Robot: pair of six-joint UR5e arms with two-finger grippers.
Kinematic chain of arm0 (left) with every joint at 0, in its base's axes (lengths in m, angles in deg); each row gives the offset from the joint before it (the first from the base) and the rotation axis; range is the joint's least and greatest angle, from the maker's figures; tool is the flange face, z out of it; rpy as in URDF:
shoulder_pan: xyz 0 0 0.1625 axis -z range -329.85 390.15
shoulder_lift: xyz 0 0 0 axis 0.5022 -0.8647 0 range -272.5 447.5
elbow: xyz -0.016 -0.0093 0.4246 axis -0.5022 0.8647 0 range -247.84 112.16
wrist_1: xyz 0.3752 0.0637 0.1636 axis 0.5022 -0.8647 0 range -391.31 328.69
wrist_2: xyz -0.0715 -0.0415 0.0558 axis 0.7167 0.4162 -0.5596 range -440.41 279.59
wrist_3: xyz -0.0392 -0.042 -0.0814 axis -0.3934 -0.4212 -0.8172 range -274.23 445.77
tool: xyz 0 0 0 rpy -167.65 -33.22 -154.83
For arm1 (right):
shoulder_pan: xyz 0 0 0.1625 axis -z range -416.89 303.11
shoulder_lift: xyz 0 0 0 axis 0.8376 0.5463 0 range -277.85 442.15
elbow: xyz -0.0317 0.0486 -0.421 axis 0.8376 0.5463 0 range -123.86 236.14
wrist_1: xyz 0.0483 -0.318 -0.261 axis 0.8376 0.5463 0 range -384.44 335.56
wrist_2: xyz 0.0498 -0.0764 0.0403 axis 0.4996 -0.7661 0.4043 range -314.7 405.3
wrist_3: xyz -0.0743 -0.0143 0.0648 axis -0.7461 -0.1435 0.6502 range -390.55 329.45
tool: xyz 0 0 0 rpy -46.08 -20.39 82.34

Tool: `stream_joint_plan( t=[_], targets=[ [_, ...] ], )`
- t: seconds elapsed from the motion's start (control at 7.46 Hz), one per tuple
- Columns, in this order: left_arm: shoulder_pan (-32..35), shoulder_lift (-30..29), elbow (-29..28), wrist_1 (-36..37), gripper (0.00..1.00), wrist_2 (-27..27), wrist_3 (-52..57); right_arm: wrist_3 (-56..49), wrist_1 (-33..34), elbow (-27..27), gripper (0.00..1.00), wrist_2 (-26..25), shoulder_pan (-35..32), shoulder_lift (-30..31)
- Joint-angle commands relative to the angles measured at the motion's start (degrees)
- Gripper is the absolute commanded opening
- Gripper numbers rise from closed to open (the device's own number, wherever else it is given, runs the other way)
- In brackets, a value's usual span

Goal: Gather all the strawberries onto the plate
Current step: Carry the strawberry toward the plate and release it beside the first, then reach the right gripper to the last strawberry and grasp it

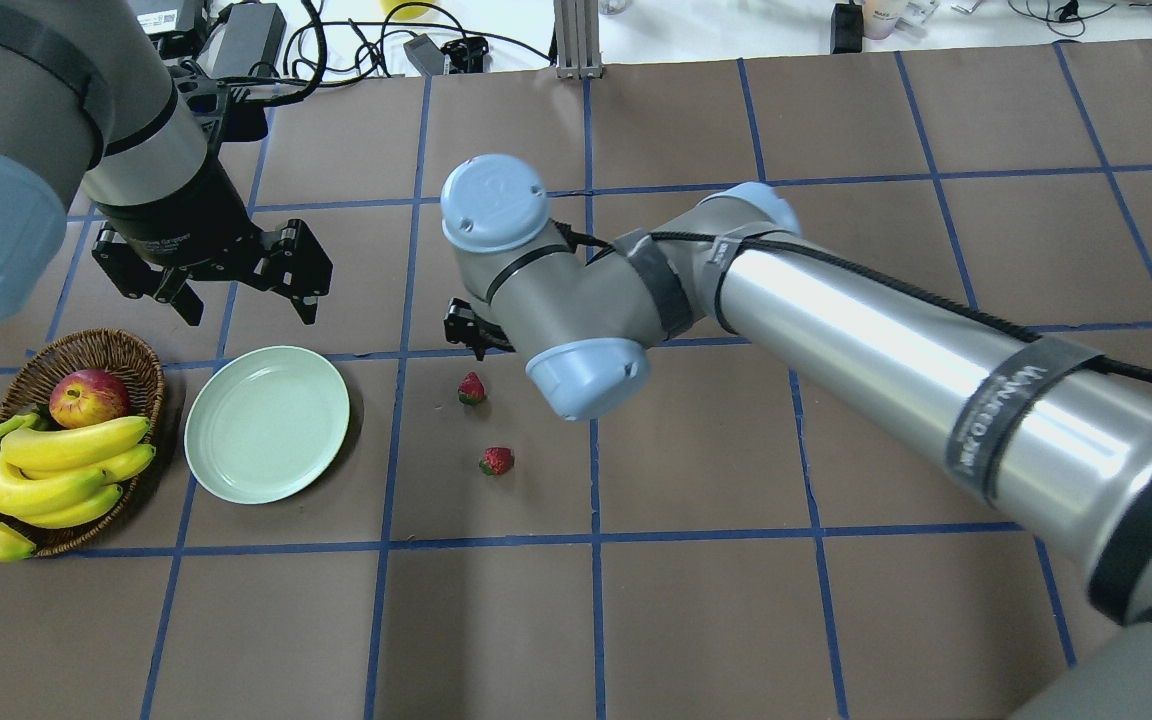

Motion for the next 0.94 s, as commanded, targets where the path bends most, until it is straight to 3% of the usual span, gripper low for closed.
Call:
stream_joint_plan(
  t=[0.0,0.13,0.54,0.67,0.8],
  targets=[
    [0.1,0.0,0.1,-0.1,1.00,0.0,-0.1,-21.3,-14.1,-2.4,1.00,-0.4,17.7,10.7],
    [0.0,0.0,0.4,0.0,1.00,0.0,-0.1,-29.7,-14.0,-4.3,1.00,-0.4,25.3,13.0],
    [0.1,0.1,0.5,-0.1,1.00,0.1,-0.1,-52.6,-11.9,-12.9,1.00,-2.8,37.8,13.6],
    [0.1,0.1,0.4,-0.1,1.00,0.0,-0.1,-60.9,-7.0,-17.2,1.00,-2.5,41.6,13.6],
    [0.0,0.1,0.5,-0.1,1.00,0.0,0.0,-68.8,3.6,-22.7,1.00,-2.3,43.4,13.2]
  ],
)
